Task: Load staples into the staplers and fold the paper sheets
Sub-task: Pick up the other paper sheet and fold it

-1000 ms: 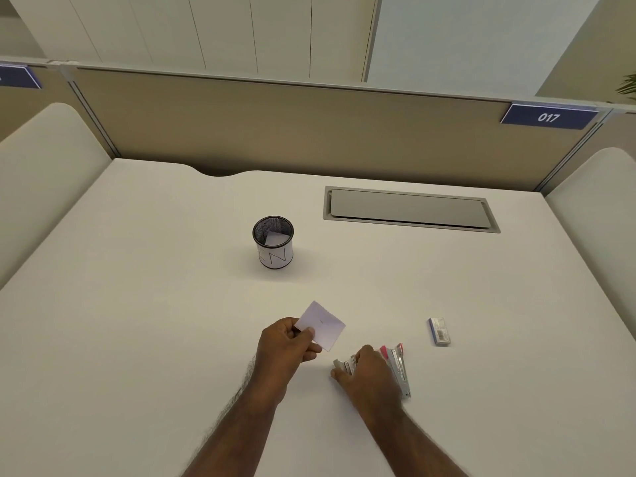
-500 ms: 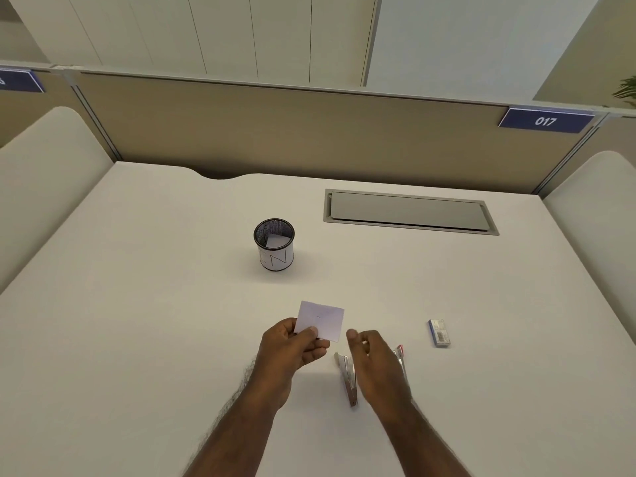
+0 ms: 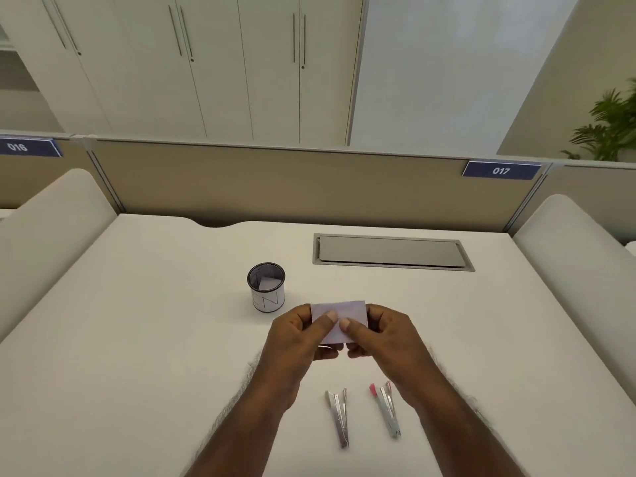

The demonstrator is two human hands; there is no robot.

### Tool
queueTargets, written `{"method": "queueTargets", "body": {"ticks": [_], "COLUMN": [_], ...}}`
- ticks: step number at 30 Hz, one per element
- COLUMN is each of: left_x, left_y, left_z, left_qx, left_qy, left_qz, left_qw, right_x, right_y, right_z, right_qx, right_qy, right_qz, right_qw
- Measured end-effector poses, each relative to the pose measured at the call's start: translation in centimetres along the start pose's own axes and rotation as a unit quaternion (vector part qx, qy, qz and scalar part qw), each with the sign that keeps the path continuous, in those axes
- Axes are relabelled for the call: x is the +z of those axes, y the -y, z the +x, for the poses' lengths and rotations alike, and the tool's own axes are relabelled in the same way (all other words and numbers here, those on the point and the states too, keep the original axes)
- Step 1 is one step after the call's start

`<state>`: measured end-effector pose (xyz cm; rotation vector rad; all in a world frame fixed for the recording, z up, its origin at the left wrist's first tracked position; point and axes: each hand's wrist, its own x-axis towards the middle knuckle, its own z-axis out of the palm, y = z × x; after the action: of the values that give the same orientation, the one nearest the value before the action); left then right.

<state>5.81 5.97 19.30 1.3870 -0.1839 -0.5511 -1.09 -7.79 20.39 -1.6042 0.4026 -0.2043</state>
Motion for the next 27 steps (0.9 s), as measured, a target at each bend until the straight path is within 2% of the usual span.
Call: {"method": "queueTargets", "body": {"ticks": [8,14,16,18,19,21,23,27], "left_x": [1.9,3.5,3.9,4.1,4.2,4.7,5.4,5.9], "left_y": [-5.1,-8.2,-8.7,-9.0,-9.2,-9.5,-10.0,-11.6], "left_z": [-1.4,-1.4,-1.3,-1.3,-1.4,-1.7,-2.1,-2.4], "left_qx": [0.107,0.155,0.196,0.281,0.320,0.344,0.326,0.297], "left_qy": [0.018,0.008,-0.058,-0.164,-0.191,-0.170,-0.107,-0.023], "left_qz": [0.060,0.044,0.069,0.127,0.142,0.135,0.082,-0.032], "left_qw": [0.992,0.987,0.976,0.937,0.917,0.913,0.936,0.954], "right_x": [-1.1,-1.3,-1.4,-1.6,-1.6,-1.2,-0.5,0.3], "right_y": [5.0,7.6,8.3,8.8,9.0,9.9,10.7,11.7], "right_z": [-1.2,-1.1,-0.9,-0.6,-0.5,-0.5,-0.8,-1.6], "right_qx": [-0.085,-0.153,-0.165,-0.197,-0.223,-0.284,-0.340,-0.355], "right_qy": [-0.025,-0.074,-0.122,-0.203,-0.240,-0.281,-0.273,-0.208], "right_qz": [0.006,-0.003,-0.008,-0.068,-0.114,-0.181,-0.215,-0.269], "right_qw": [0.996,0.985,0.979,0.957,0.938,0.899,0.874,0.871]}}
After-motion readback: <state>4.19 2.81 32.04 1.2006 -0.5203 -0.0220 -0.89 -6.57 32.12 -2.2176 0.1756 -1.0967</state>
